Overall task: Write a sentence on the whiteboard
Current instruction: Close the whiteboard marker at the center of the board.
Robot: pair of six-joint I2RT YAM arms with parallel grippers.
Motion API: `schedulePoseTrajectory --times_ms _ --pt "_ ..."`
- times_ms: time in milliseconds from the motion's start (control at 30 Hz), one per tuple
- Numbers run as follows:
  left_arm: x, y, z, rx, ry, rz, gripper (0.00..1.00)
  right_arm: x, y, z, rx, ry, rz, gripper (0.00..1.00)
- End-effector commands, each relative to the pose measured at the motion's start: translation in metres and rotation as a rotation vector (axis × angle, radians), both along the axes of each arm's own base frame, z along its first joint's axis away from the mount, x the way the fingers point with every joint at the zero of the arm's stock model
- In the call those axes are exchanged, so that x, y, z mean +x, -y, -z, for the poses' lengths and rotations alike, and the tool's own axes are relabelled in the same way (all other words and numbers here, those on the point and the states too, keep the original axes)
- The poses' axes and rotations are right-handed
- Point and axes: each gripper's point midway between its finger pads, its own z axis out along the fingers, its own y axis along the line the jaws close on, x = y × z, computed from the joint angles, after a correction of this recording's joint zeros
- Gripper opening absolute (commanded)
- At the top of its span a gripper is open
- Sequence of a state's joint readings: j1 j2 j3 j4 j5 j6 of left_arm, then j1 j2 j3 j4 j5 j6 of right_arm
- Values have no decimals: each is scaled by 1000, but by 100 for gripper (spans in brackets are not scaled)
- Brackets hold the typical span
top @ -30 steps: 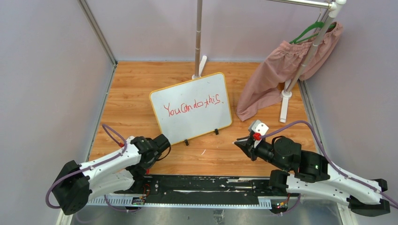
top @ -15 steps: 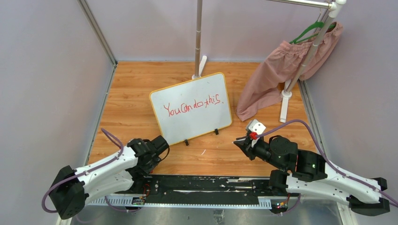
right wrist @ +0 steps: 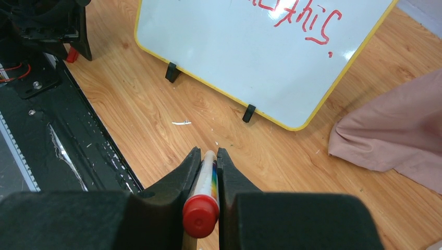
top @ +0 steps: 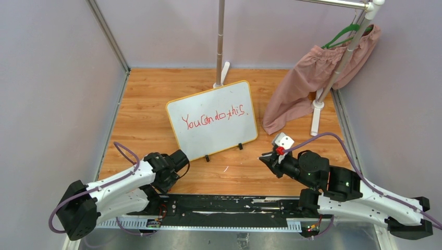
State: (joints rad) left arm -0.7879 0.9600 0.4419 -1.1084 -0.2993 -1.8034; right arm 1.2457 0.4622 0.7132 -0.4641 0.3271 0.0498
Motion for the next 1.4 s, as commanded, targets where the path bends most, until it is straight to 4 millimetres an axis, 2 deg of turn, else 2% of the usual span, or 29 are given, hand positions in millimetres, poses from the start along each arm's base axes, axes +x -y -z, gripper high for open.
schedulePoseTrajectory --times_ms 0,200,400,533,600,733,967,1200,1267,1367 --pt "-18 -1 19 -4 -75 -85 44 4 5 -7 15 28 24 0" --pt "-19 0 22 -23 -71 -99 16 5 5 -8 14 35 28 0" --pt "-19 3 21 -38 -71 -85 0 5 4 -8 11 38 25 0" --pt "-6 21 6 -61 -68 15 0 6 4 -7 6 39 29 0" --pt "3 35 -4 -53 -68 77 0 7 4 -7 5 41 32 0" --pt "25 76 -23 -31 -28 194 0 8 5 -7 3 42 39 0" --pt "45 150 -37 -17 -19 410 0 9 7 -7 -1 43 48 0" --pt "64 203 -25 -23 -24 611 0 7 15 -20 58 57 59 0" --pt "69 215 -24 -20 -18 657 0 6 18 -25 76 63 59 0" --pt "68 222 -14 -14 -39 719 0 7 22 -29 72 74 70 0"
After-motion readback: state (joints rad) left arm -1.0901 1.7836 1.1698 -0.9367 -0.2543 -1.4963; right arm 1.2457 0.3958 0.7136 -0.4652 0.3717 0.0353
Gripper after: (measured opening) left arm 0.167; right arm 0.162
